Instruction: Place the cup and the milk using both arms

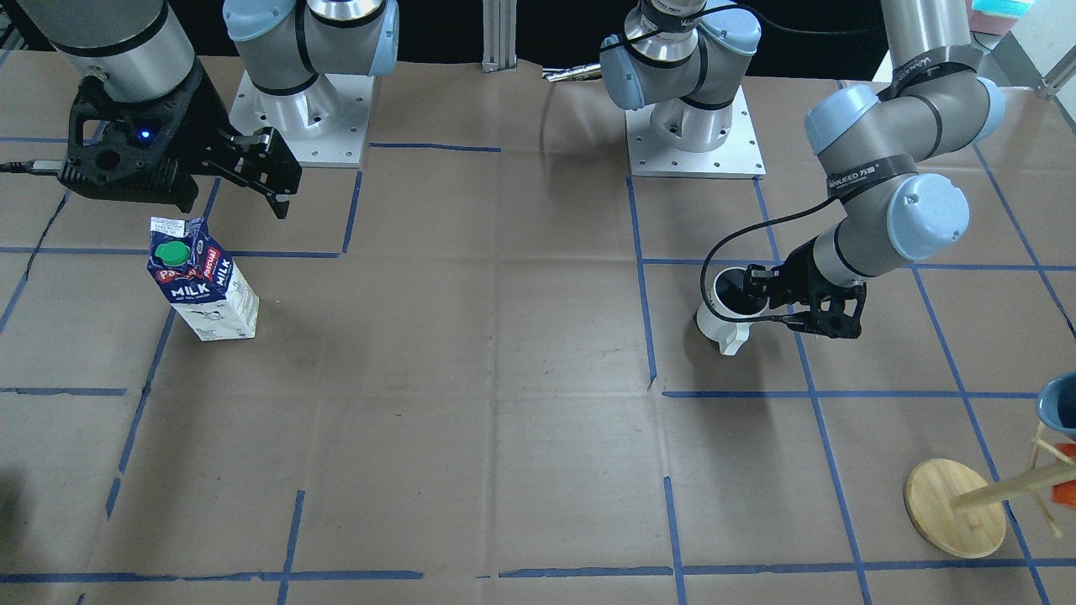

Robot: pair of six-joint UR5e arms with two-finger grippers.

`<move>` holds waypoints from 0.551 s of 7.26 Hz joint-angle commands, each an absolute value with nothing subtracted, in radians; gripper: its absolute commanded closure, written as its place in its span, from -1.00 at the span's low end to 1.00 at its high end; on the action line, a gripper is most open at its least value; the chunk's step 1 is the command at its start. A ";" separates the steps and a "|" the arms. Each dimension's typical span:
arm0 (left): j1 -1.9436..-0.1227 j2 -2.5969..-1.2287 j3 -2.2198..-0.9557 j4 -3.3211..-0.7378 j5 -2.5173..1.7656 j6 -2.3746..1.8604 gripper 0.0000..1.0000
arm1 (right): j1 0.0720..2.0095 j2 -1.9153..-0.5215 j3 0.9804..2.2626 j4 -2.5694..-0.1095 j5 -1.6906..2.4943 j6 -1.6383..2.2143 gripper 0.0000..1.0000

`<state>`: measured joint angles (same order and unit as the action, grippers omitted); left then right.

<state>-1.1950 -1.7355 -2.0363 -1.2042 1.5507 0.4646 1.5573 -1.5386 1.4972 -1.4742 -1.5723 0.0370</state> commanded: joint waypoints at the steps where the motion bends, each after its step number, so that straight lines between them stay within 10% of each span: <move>1: -1.206 -1.726 -2.020 -1.160 1.546 0.419 1.00 | 1.557 -1.539 1.497 -1.474 -1.572 0.035 -1.00; 4: -1.433 -1.781 -1.808 -1.176 1.551 0.138 1.00 | 1.552 -1.539 1.497 -1.476 -1.574 0.018 -1.00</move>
<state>-1.3288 -1.7451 -1.9078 -1.1653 1.5458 0.2610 1.5533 -1.5386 1.4972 -1.4745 -1.5727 0.0260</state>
